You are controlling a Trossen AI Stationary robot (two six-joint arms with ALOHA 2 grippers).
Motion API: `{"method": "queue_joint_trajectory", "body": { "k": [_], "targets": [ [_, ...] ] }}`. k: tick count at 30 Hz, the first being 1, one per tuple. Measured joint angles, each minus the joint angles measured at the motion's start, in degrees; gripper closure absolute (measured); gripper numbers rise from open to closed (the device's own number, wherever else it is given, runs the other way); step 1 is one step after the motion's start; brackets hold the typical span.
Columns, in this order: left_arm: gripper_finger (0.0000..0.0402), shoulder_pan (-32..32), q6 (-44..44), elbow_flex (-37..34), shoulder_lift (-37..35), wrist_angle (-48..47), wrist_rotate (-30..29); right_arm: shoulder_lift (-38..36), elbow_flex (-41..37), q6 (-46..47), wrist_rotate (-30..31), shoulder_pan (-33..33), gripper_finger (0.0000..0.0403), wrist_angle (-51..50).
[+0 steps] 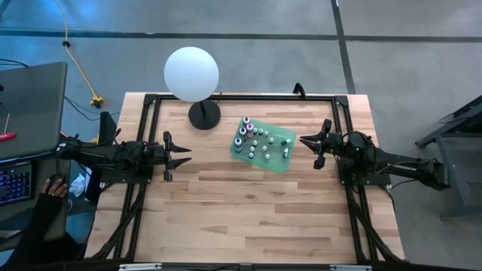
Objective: Pick & Place food coloring
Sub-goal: Return to Home Position
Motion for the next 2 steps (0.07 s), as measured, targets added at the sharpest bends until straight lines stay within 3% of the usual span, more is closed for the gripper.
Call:
{"method": "queue_joint_trajectory", "body": {
  "k": [2],
  "targets": [
    [0.0266, 0.0, 0.0, 0.0, 0.0, 0.0, 0.0, 0.0, 0.0, 0.0, 0.0, 0.0, 0.0364, 0.0]
  ]
}}
